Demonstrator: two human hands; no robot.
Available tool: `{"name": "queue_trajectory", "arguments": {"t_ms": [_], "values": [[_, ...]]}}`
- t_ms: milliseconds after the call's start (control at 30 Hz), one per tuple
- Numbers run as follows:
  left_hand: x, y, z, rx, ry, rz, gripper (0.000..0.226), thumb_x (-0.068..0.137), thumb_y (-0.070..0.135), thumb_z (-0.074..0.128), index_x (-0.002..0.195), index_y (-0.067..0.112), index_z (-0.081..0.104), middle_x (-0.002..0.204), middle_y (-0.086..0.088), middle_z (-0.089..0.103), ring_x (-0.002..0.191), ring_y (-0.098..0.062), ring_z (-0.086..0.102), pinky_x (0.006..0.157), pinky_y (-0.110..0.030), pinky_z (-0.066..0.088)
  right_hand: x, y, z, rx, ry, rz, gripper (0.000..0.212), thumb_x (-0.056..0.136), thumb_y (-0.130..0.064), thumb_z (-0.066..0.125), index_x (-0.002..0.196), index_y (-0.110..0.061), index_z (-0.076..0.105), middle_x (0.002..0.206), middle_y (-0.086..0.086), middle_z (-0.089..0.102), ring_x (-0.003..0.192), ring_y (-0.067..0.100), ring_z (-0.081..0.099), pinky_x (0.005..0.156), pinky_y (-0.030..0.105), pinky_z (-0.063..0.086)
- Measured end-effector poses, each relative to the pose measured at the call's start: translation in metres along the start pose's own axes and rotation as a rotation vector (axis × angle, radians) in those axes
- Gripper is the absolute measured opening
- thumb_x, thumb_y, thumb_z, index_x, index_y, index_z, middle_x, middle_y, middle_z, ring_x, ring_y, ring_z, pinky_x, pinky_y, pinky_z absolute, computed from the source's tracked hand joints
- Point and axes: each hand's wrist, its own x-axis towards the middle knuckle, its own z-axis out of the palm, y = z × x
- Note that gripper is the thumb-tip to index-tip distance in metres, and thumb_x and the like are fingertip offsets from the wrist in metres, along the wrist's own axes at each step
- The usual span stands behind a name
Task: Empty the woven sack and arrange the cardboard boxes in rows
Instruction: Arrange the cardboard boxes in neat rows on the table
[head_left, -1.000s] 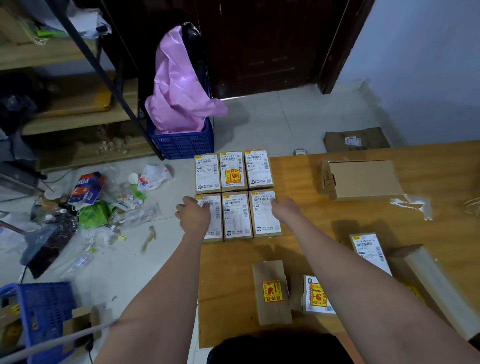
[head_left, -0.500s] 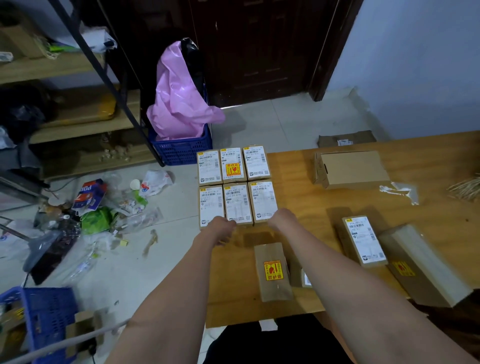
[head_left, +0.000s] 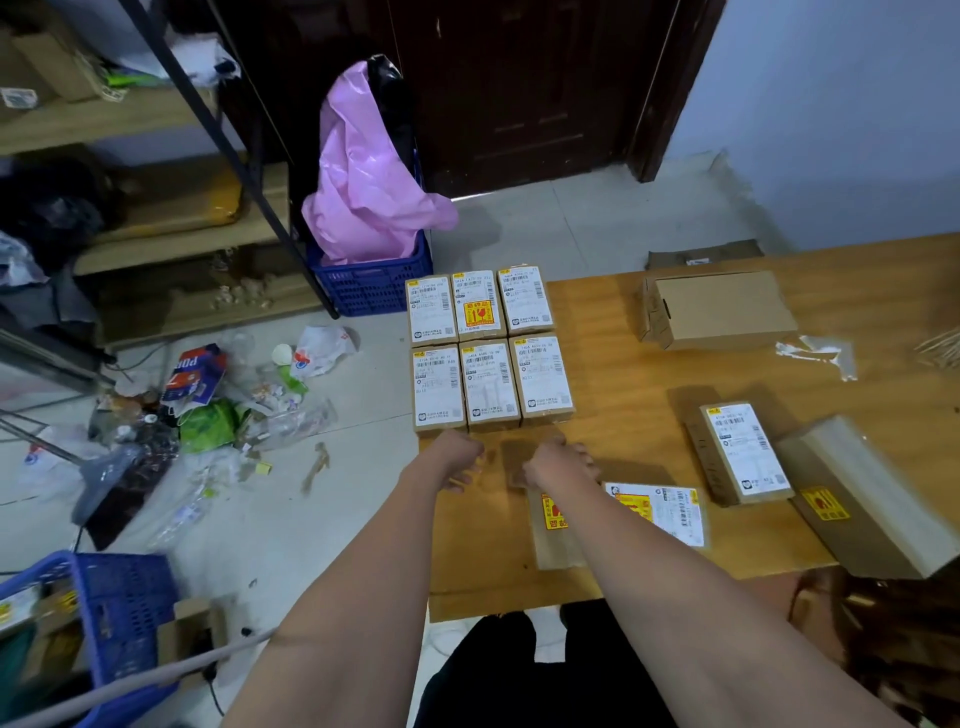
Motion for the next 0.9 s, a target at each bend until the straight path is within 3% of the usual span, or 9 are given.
{"name": "queue_trajectory", "arguments": {"t_ms": [233, 400, 467, 533, 567, 700, 800, 900], "values": [[0.0, -0.007, -0.009, -0.045, 0.01, -0.005, 0.021, 0.099, 0.023, 0.046, 0.106, 0.012, 0.063, 0.09, -0.006, 0.063, 0.079, -0.024, 0.061, 0.074, -0.034, 0.055, -0.006, -0.005, 0.008, -0.091, 0.014, -0.022, 0.086, 0.091, -0.034, 0.059, 0.155, -0.007, 0.008, 0.155, 0.026, 0.016, 0.139, 0.038, 0.03, 0.109, 0.047, 0.027], [0.0, -0.012, -0.021, -0.075, -0.04, -0.027, 0.022, 0.099, 0.025, 0.048, 0.112, 0.013, 0.061, 0.1, -0.008, 0.064, 0.084, -0.023, 0.063, 0.073, -0.034, 0.055, -0.016, -0.016, -0.011, -0.096, -0.087, -0.071, 0.087, 0.075, -0.048, 0.073, 0.145, -0.01, 0.038, 0.139, 0.016, 0.037, 0.128, 0.033, 0.041, 0.102, 0.041, 0.039], [-0.001, -0.015, -0.03, -0.111, -0.091, -0.036, 0.025, 0.099, 0.026, 0.051, 0.117, 0.013, 0.061, 0.1, -0.007, 0.065, 0.088, -0.025, 0.064, 0.078, -0.037, 0.057, -0.024, -0.019, -0.03, -0.103, -0.198, -0.174, 0.067, 0.083, -0.046, 0.067, 0.134, -0.007, 0.049, 0.134, 0.012, 0.047, 0.125, 0.03, 0.048, 0.097, 0.038, 0.043], [-0.002, -0.019, -0.039, -0.13, -0.159, -0.04, 0.029, 0.099, 0.029, 0.054, 0.123, 0.015, 0.06, 0.101, -0.007, 0.067, 0.091, -0.026, 0.065, 0.084, -0.04, 0.057, -0.03, -0.022, -0.047, 0.006, -0.364, -0.219, 0.036, 0.087, -0.039, 0.065, 0.105, -0.008, 0.058, 0.112, 0.01, 0.058, 0.106, 0.027, 0.059, 0.088, 0.035, 0.048], [-0.003, -0.02, -0.043, -0.114, -0.194, -0.041, 0.031, 0.099, 0.032, 0.055, 0.125, 0.016, 0.06, 0.104, -0.006, 0.067, 0.093, -0.026, 0.065, 0.086, -0.04, 0.057, -0.032, -0.024, -0.054, 0.081, -0.446, -0.226, 0.031, 0.087, -0.037, 0.066, 0.099, -0.01, 0.058, 0.106, 0.009, 0.06, 0.099, 0.026, 0.062, 0.088, 0.035, 0.051], [-0.009, -0.022, -0.052, -0.033, -0.321, -0.038, 0.04, 0.097, 0.045, 0.054, 0.128, 0.021, 0.058, 0.119, -0.005, 0.064, 0.106, -0.025, 0.062, 0.099, -0.045, 0.052, -0.034, -0.031, -0.071, 0.328, -0.622, -0.343, 0.046, 0.088, -0.026, 0.066, 0.131, -0.011, 0.055, 0.129, 0.016, 0.057, 0.108, 0.03, 0.065, 0.095, 0.046, 0.054], [-0.011, -0.025, -0.056, -0.04, -0.396, -0.032, 0.057, 0.091, 0.061, 0.053, 0.135, 0.025, 0.051, 0.131, -0.005, 0.059, 0.12, -0.028, 0.058, 0.103, -0.051, 0.047, -0.035, -0.031, -0.08, 0.545, -0.724, -0.455, 0.051, 0.089, -0.007, 0.062, 0.135, -0.026, 0.05, 0.135, 0.019, 0.05, 0.116, 0.035, 0.06, 0.097, 0.05, 0.052], [-0.014, -0.028, -0.06, -0.087, -0.461, -0.032, 0.082, 0.077, 0.078, 0.049, 0.14, 0.026, 0.046, 0.137, -0.007, 0.055, 0.126, -0.029, 0.053, 0.103, -0.051, 0.046, -0.033, -0.023, -0.084, 0.662, -0.829, -0.566, 0.062, 0.089, 0.01, 0.052, 0.139, -0.027, 0.048, 0.135, 0.017, 0.047, 0.12, 0.035, 0.053, 0.099, 0.049, 0.05]]}}
